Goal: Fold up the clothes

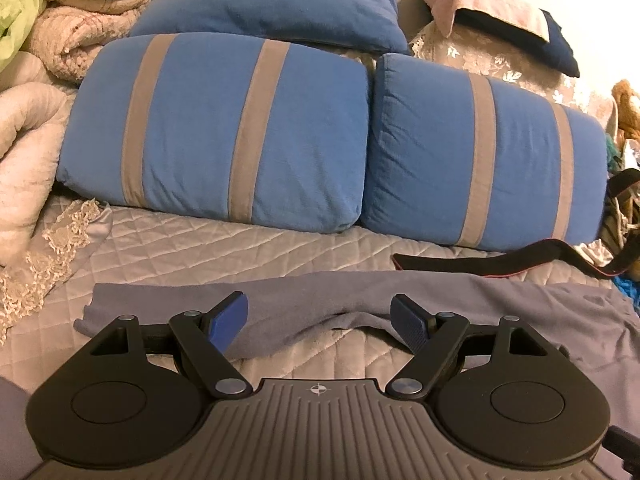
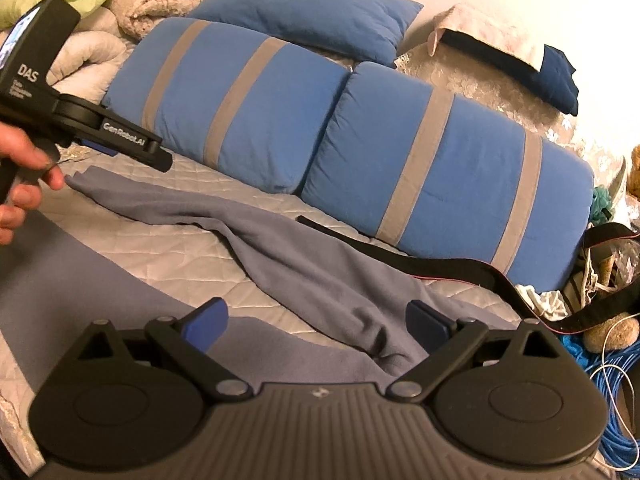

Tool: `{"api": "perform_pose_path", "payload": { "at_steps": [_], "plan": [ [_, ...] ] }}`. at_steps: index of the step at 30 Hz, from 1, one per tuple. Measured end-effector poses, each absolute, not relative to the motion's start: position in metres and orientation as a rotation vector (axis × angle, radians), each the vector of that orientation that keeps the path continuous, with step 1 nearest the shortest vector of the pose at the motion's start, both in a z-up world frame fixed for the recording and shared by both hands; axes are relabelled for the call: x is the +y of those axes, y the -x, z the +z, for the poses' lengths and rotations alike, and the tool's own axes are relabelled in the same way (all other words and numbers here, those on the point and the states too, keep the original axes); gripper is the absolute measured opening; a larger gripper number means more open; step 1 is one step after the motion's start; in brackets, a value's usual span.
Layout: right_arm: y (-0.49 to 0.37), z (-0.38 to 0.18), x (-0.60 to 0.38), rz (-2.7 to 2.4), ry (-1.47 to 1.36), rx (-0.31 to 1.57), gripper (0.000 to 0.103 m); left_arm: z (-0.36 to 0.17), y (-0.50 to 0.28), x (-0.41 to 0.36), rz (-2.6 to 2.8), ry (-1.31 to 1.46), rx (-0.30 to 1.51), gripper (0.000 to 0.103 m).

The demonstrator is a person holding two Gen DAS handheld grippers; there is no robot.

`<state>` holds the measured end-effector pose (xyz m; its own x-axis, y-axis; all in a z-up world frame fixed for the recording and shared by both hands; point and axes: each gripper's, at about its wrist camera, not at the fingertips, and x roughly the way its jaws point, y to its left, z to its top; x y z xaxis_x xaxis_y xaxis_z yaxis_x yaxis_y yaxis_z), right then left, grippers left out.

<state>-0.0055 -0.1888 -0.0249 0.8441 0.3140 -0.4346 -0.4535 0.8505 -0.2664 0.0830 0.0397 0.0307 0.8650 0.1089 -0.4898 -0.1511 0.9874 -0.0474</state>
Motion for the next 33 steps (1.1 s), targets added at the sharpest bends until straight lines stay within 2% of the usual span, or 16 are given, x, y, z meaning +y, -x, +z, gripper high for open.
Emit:
{"api": "perform_pose_path", "payload": {
  "at_steps": [21,33],
  "plan": [
    [-0.018,-0.028,-0.175,0.479,0.417,0.366,0.098,0.028,-0.09,0.038,0.094,0.081,0.57,0.078],
    [-0.064,-0.065,-0.115,0.572,0.544,0.421,0.079,0.043,-0.092,0.06,0.143,0.105,0.563,0.078]
  ]
}}
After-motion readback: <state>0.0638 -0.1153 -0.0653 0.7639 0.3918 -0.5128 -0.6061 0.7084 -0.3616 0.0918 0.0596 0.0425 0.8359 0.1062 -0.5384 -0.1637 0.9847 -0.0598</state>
